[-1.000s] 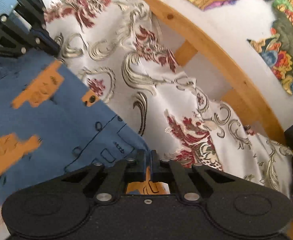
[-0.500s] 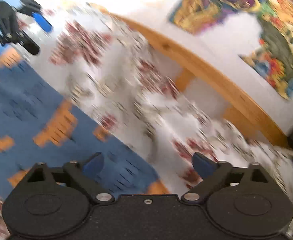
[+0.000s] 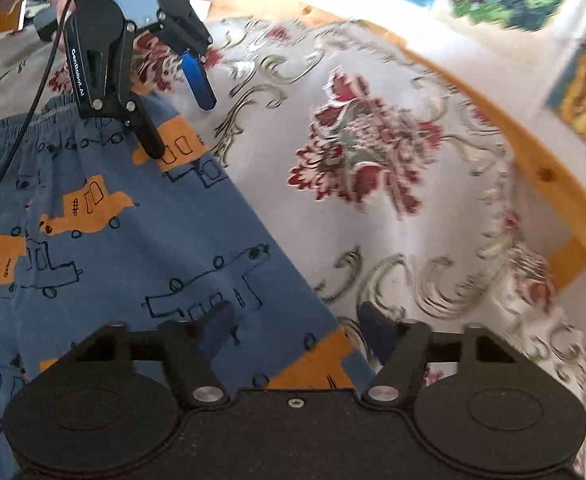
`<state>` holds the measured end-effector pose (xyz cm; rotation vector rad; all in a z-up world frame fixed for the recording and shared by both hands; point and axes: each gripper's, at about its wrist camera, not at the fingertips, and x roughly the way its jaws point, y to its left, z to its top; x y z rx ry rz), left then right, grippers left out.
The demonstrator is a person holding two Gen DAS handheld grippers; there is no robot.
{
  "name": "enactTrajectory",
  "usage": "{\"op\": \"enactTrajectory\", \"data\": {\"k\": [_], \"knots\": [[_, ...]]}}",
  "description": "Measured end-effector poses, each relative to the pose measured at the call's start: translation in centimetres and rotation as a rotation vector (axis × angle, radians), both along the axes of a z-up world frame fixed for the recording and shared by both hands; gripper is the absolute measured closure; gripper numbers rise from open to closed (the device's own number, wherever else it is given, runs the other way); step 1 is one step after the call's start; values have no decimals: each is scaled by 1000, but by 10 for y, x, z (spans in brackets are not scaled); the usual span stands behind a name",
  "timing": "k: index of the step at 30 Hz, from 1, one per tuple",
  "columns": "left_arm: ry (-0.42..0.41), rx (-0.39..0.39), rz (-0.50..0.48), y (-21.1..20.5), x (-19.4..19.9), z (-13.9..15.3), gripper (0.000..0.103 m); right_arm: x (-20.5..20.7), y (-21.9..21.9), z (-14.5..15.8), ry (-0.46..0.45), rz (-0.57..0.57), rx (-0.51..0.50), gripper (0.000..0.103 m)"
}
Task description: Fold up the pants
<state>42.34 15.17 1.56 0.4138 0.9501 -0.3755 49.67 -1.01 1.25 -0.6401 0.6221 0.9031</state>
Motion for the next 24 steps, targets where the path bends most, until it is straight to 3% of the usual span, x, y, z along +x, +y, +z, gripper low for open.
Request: {"op": "enactTrajectory", "data": {"k": [2,3,10,11,12,13,14,17,24], "knots": [[41,-22,3,5,3,-4,60,9,7,-2,3,-1,-27,62],[56,-26,7,6,4,-6,63,13,11,-2,10,-5,-34,67],[121,-66,41,15,13,-5,64,27,21,-3,95,7,-109,71],[127,-79,51,16,14,-5,64,28,22,-3,105,1,-116,74],[131,-92,61,18,15,-4,64,30,24,-3,110,-7,-121,85],[132,-98,75,19,16,-4,69,30,24,-3,108,-17,-130,93],[127,-96,86,19,16,-4,82,29,24,-3,102,-31,-139,103],[124,-69,96,14,12,-4,90,20,23,0,75,-47,-139,103],[-10,-15,112,0,-13,14,99,-20,14,16,-38,-104,-114,103]]}}
